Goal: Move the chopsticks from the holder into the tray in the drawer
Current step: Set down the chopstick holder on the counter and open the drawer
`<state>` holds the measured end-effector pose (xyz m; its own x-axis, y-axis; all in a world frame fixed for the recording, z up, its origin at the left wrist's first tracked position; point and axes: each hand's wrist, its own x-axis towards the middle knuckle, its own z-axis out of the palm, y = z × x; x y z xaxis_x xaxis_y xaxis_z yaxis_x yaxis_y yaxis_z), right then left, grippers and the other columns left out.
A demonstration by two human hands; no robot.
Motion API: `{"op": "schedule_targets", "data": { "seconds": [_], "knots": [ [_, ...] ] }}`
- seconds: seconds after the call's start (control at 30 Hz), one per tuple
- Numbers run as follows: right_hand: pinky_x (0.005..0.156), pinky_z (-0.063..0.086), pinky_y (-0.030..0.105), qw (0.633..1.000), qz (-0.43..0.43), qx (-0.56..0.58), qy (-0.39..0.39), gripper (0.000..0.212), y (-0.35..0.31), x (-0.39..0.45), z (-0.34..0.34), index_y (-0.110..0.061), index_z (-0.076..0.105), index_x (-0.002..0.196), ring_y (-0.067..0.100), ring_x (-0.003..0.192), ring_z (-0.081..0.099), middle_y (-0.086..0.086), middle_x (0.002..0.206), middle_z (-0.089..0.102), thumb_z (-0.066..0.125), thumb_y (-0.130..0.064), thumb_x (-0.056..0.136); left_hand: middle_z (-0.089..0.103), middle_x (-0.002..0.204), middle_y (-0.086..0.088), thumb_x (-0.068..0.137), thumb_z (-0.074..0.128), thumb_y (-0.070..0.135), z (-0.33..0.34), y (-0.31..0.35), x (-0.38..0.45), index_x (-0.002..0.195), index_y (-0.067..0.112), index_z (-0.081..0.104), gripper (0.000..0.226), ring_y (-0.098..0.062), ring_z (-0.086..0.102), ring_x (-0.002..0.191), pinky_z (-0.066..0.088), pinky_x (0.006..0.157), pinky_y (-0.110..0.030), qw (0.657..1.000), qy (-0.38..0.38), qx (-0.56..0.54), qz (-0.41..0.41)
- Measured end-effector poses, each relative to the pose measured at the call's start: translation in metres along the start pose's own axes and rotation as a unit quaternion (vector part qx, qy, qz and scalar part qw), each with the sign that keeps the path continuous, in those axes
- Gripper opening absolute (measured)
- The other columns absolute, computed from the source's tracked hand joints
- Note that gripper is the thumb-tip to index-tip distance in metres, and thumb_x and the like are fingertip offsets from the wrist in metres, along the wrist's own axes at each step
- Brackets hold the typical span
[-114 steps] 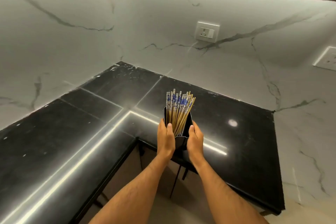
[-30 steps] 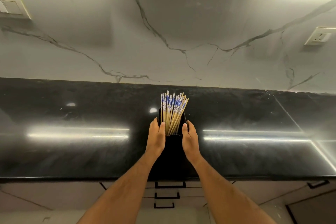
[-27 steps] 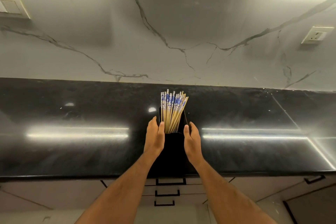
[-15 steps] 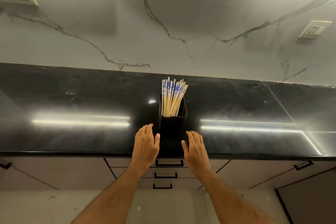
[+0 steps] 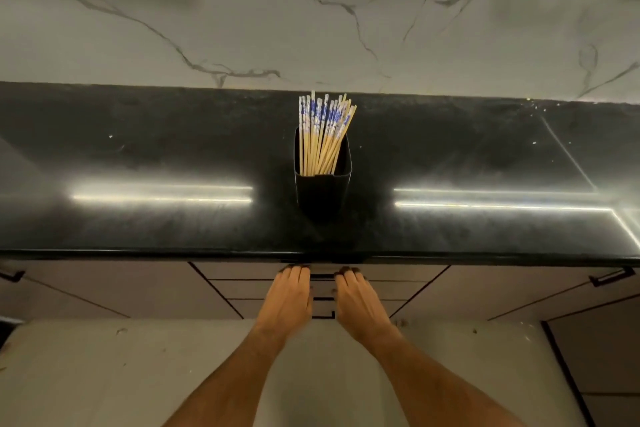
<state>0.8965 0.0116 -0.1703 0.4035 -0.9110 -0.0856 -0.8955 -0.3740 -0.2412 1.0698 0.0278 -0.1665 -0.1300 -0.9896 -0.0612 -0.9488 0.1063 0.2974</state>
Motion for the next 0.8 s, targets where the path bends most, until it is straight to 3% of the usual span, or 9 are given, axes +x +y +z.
{"op": "schedule_targets", "data": {
  "seconds": [0.07,0.13,0.17,0.23,0.3,0.37,0.53,0.67,0.8],
  "knots": [
    [0.104,0.048,0.035,0.999,0.005,-0.003,-0.047,0.037,0.004,0.011,0.008,-0.011,0.052,0.135,0.025,0.116,0.058,0.011,0.132,0.059,0.051,-0.017,0.099,0.065,0.116,-0.003,0.097,0.055,0.023,0.013,0.004,0.011,0.122,0.016,0.059,0.026,-0.018,0.061,0.101,0.047,0.089,-0.027,0.997,-0.069,0.002,-0.027],
    [0.095,0.054,0.035,0.994,0.024,0.000,-0.106,0.036,0.007,0.022,0.013,-0.012,0.054,0.135,0.026,0.108,0.064,0.012,0.126,0.062,0.053,-0.019,0.100,0.067,0.117,-0.010,0.097,0.057,0.017,0.024,0.005,0.023,0.120,0.012,0.062,0.024,-0.023,0.065,0.100,0.051,0.083,-0.030,0.989,-0.138,0.010,-0.057],
    [0.094,0.054,0.035,0.991,0.029,0.003,-0.128,0.039,0.008,0.026,0.017,-0.012,0.053,0.138,0.026,0.109,0.064,0.013,0.127,0.061,0.054,-0.019,0.099,0.064,0.124,-0.012,0.098,0.056,0.015,0.030,0.004,0.029,0.128,0.012,0.058,0.030,-0.025,0.064,0.106,0.052,0.089,-0.032,0.986,-0.151,-0.004,-0.069],
    [0.107,0.045,0.039,0.991,0.019,-0.003,-0.133,0.056,0.010,0.035,0.027,-0.013,0.039,0.150,0.030,0.131,0.051,0.014,0.148,0.046,0.058,-0.015,0.096,0.052,0.140,-0.007,0.099,0.053,0.017,0.043,0.001,0.039,0.144,0.020,0.044,0.046,-0.024,0.056,0.122,0.047,0.104,-0.034,0.988,-0.126,-0.040,-0.083],
    [0.119,0.029,0.041,0.991,0.010,-0.033,-0.133,0.073,0.011,0.043,0.034,-0.018,0.025,0.156,0.030,0.147,0.031,0.009,0.162,0.028,0.062,-0.015,0.094,0.048,0.146,-0.001,0.101,0.047,0.021,0.053,-0.001,0.047,0.144,0.029,0.042,0.044,-0.021,0.050,0.129,0.042,0.110,-0.035,0.989,-0.120,-0.045,-0.077],
    [0.119,0.029,0.041,0.988,0.024,-0.049,-0.142,0.077,0.011,0.052,0.040,-0.022,0.025,0.156,0.028,0.148,0.029,0.005,0.163,0.028,0.066,-0.013,0.091,0.048,0.147,-0.001,0.101,0.050,0.018,0.064,-0.002,0.051,0.143,0.029,0.043,0.044,-0.022,0.049,0.132,0.041,0.112,-0.037,0.991,-0.119,-0.019,-0.062],
    [0.107,0.045,0.039,0.994,0.045,-0.069,-0.066,0.055,0.005,0.056,0.061,-0.018,0.047,0.142,0.026,0.130,0.053,0.006,0.144,0.053,0.065,-0.008,0.091,0.042,0.150,-0.010,0.098,0.053,0.014,0.089,0.000,0.045,0.147,0.016,0.037,0.052,-0.026,0.040,0.139,0.027,0.119,-0.037,0.986,-0.032,0.163,-0.013],
    [0.093,0.055,0.039,0.995,0.052,-0.078,-0.017,0.038,0.004,0.057,0.062,-0.017,0.058,0.126,0.026,0.109,0.066,0.008,0.125,0.065,0.068,-0.009,0.091,0.044,0.144,-0.015,0.097,0.053,0.018,0.100,0.000,0.046,0.143,0.012,0.035,0.050,-0.033,0.043,0.133,0.030,0.116,-0.044,0.946,-0.032,0.322,0.023],
    [0.090,0.055,0.038,0.994,0.064,-0.083,-0.033,0.036,0.000,0.056,0.061,-0.015,0.060,0.125,0.026,0.106,0.067,0.008,0.122,0.067,0.069,-0.012,0.090,0.048,0.137,-0.013,0.097,0.053,0.016,0.101,0.004,0.047,0.138,0.013,0.039,0.044,-0.028,0.050,0.124,0.039,0.108,-0.039,0.939,-0.046,0.341,0.015]
  ]
}}
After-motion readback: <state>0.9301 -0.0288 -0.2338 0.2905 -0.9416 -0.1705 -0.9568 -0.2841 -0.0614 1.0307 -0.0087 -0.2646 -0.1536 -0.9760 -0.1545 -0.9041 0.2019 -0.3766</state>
